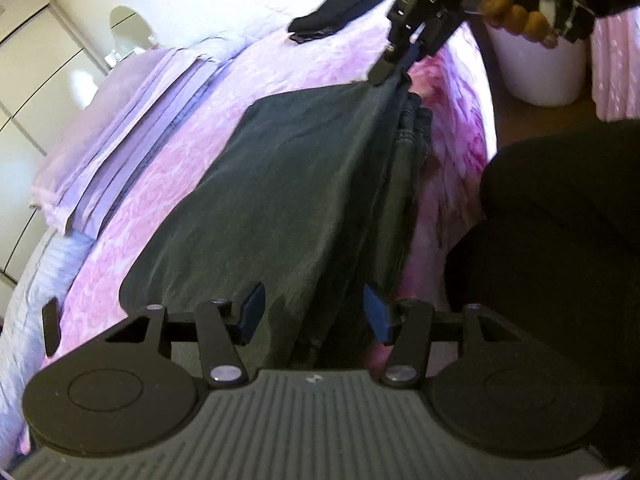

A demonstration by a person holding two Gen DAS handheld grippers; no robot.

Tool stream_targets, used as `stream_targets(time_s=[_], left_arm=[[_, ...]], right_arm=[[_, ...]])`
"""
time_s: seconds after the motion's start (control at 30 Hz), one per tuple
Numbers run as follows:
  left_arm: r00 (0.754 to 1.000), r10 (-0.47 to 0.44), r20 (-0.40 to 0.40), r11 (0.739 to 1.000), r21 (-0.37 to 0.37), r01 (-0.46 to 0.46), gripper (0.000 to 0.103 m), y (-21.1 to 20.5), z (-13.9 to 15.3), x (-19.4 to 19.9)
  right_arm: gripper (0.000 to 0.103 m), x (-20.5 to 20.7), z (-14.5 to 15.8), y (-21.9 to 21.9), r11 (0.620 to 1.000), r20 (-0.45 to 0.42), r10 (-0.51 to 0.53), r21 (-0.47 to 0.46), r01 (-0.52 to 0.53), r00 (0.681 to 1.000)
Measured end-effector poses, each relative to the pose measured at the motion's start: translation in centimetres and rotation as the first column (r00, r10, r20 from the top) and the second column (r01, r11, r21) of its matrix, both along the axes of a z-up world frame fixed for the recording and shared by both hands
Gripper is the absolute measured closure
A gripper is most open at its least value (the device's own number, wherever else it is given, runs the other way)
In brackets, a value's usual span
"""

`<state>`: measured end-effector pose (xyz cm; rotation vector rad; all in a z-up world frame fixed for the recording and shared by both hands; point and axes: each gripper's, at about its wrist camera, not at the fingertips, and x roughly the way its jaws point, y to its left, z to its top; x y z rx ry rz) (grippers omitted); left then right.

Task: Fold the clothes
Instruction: 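Grasp the edge of the dark grey cloth stack with both grippers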

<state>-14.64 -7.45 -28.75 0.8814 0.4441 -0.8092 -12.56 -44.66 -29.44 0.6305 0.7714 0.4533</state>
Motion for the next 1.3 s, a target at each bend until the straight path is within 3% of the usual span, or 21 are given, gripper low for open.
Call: stream_targets(time_s=[0.07, 0.17, 0.27, 0.37, 0.6, 0.7, 0.8, 1.0, 1.07, 1.13, 1.3], left_arm=[[1.000, 0.008, 0.021, 1.000, -0.005, -0.008, 0.053, 0.7, 0.7, -0.5], [0.999, 0.046, 0.003, 0.998, -0.030, -0.046, 0.053, 1.8, 1.1, -0.3], [0.997, 0.075, -0.020, 0.997, -0.014, -0.076, 0.054, 2.1, 0.1, 0.4], [0.997, 0.070, -0.029, 0.997, -0.015, -0.070, 0.054, 2.5, 0.3, -0.2], [0.987, 0.146, -0.068, 0.981, -0.118, -0.153, 0.054, 4.6, 2.0, -0.8], [0.979, 0.177, -0.101, 0.970, -0.148, -0.191, 0.055, 4.8, 1.9, 0.0], [0.969, 0.207, -0.135, 0.957, -0.176, -0.229, 0.055, 5.0, 1.9, 0.9], [0.944, 0.260, -0.204, 0.924, -0.231, -0.305, 0.052, 5.6, 1.7, 2.5], [0.936, 0.266, -0.232, 0.911, -0.256, -0.323, 0.049, 6.2, 1.7, 2.6], [0.932, 0.268, -0.245, 0.904, -0.269, -0.331, 0.048, 6.5, 1.4, 2.7], [0.926, 0.289, -0.241, 0.903, -0.252, -0.347, 0.048, 5.9, 1.9, 2.7]], right_arm=[[0.087, -0.8, 1.1, 0.3, 1.000, 0.014, 0.012, -0.004, -0.012, 1.000], [0.087, -2.1, 2.6, 0.7, 0.999, 0.036, 0.033, -0.009, -0.033, 0.999], [0.087, -1.9, -0.2, 0.3, 1.000, -0.017, 0.022, 0.000, -0.022, 1.000], [0.087, -2.2, -1.2, -0.4, 0.999, -0.008, 0.010, 0.044, -0.010, 1.000], [0.084, -4.8, 2.5, 2.3, 0.981, 0.153, 0.050, -0.193, -0.020, 0.987], [0.078, -5.9, 3.8, 4.2, 0.955, 0.225, 0.092, -0.294, -0.022, 0.970], [0.078, -6.1, 4.5, 6.1, 0.902, 0.249, 0.105, -0.433, 0.013, 0.963], [0.078, -5.9, 4.1, 7.4, 0.894, 0.291, 0.167, -0.448, -0.020, 0.942], [0.078, -5.0, 2.3, 8.3, 0.869, 0.221, 0.229, -0.486, -0.097, 0.948], [0.079, -4.9, 0.6, 8.6, 0.851, 0.216, 0.258, -0.513, -0.115, 0.942], [0.078, -4.3, 0.5, 8.9, 0.839, 0.189, 0.267, -0.527, -0.132, 0.945]])
